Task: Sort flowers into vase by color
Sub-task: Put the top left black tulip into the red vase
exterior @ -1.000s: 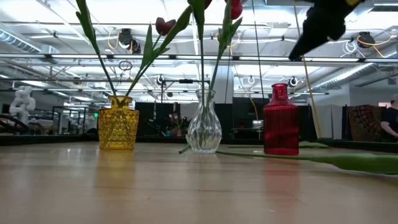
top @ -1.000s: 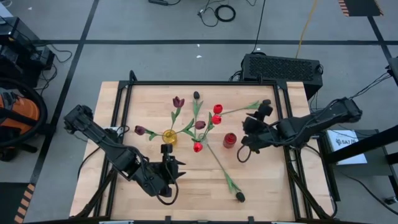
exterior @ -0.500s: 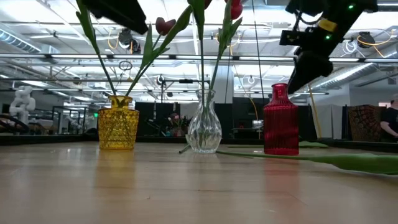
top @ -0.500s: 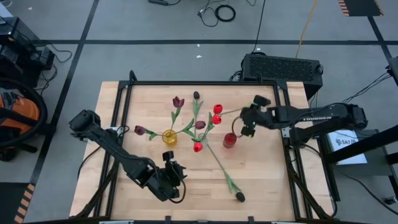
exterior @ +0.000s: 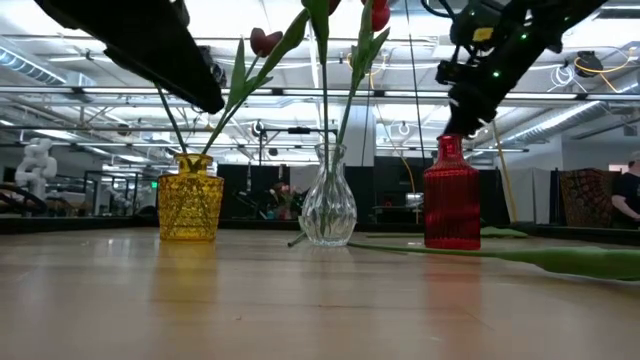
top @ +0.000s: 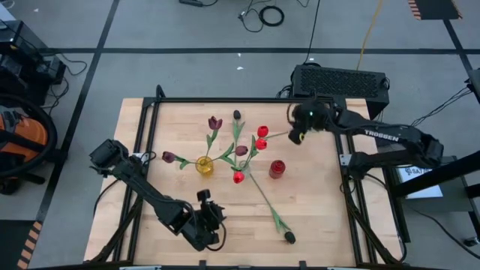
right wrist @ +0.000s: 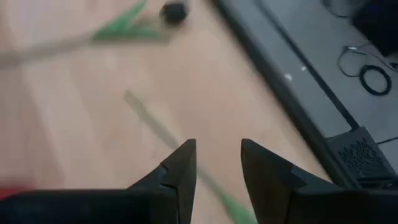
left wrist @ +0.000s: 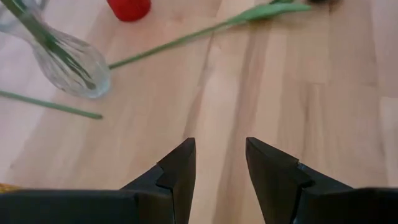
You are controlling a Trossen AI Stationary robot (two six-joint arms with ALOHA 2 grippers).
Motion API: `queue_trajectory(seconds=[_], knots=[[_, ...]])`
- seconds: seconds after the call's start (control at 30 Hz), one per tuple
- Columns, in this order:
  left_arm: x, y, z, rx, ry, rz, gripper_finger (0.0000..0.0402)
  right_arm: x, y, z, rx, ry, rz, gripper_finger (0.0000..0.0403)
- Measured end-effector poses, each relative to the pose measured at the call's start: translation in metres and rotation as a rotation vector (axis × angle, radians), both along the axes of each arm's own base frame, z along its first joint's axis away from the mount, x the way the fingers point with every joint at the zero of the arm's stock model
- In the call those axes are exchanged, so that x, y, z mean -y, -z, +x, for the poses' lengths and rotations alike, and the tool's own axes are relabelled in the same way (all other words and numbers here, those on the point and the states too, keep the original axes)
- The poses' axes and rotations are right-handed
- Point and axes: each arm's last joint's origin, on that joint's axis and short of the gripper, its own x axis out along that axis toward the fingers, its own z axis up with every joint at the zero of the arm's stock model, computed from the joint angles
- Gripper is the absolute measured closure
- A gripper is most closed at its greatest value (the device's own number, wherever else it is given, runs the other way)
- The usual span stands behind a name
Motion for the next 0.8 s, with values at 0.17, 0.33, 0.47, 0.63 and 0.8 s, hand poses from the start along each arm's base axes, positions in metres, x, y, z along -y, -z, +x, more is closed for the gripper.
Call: queue_trajectory(seconds=[0.17,0.33,0.47,0.63,0.8], knots=[[-0.003,-0.009,-0.007,0.009,0.006,0.063,0.0253,0.018,-0.003,0.011,0.218,0.161,0.06,0.0296],[-0.016,-0.031,-0.019,0.02,-0.012,0.146,0.0253,0.027,0.008,0.026,0.278,0.202,0.103,0.0288],[-0.022,-0.056,-0.031,0.056,0.048,0.204,0.0253,0.031,0.023,0.039,0.311,0.238,0.185,0.0277],[-0.031,-0.084,-0.046,0.132,0.065,0.297,0.0253,0.034,0.034,0.055,0.346,0.222,0.185,0.0268],[-0.042,-0.1,-0.056,0.18,0.012,0.349,0.0253,0.043,0.045,0.071,0.475,0.187,0.292,0.0266]])
